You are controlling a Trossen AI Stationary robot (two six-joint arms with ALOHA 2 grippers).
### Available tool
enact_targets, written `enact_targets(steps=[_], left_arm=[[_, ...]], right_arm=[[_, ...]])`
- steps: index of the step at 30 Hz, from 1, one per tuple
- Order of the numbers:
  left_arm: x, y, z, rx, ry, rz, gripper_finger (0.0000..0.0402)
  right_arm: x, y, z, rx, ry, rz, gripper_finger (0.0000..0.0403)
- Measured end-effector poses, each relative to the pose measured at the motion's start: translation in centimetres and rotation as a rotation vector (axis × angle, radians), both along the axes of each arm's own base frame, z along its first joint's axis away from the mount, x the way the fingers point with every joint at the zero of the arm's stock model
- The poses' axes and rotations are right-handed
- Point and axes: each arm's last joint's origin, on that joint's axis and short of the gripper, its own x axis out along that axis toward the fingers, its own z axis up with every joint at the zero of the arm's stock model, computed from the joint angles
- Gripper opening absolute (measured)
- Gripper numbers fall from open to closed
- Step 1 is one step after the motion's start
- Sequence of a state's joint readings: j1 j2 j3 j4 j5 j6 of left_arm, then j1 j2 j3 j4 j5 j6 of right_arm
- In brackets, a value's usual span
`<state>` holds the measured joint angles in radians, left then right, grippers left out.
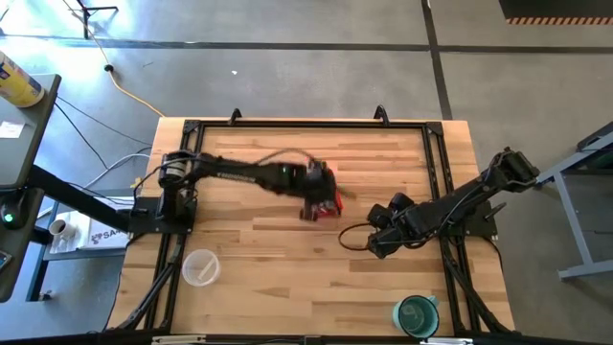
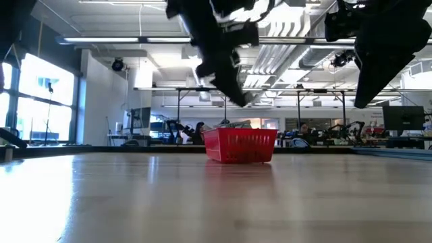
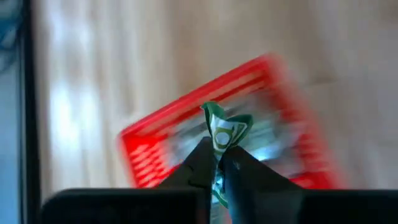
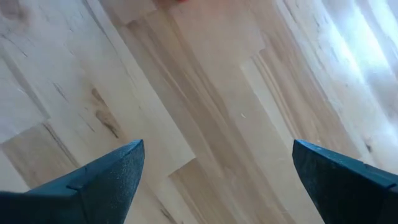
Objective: Pick and place items into bin
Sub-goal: Put the green truvia packet into the red bin, then return to Home Position
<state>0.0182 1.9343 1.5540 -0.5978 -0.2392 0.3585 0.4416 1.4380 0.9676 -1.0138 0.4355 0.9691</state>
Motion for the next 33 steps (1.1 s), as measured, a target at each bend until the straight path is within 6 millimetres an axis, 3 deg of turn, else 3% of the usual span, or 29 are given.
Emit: enact_targets(steps=[4,10,14,18,23,25,29,33], left_arm=[[-0.3,3.0,-0.6,-0.023,-0.004,0.086,0.0146],[-0.7,1.6,-0.6,-0.066,0.032,0.047,0.0279],[-2.1,0.1,0.1,-0.009,0.107,0.122,0.0314],[-4.4,-0.8,1.5,-0.026,0.18,0.259,0.0293],[-6.4,-1.0,2.9,-0.215,0.153,0.389,0.0233],[-6.9,-1.3,4.7,-0.321,0.089,0.352,0.0211],[-9.5,-1.6,9.7,-0.432,-0.093,0.271,0.0177],[-13.1,-1.3,13.8,-0.435,-0.257,0.313,0.0154]], right_arm=[[0.0,0.0,0.0,0.002,-0.004,0.0,0.0397],[0.3,0.1,0.0,0.013,-0.021,0.015,0.0398],[1.0,0.1,0.1,0.033,-0.064,0.05,0.0396],[2.1,-0.8,0.3,0.036,-0.109,0.073,0.0396],[3.7,-2.2,0.6,0.154,-0.146,0.197,0.0396],[4.0,-2.8,1.3,0.204,-0.176,0.286,0.0395],[2.9,-4.8,5.7,0.219,-0.273,0.365,0.0394],[-0.6,-7.4,10.5,0.095,-0.31,0.231,0.0394]])
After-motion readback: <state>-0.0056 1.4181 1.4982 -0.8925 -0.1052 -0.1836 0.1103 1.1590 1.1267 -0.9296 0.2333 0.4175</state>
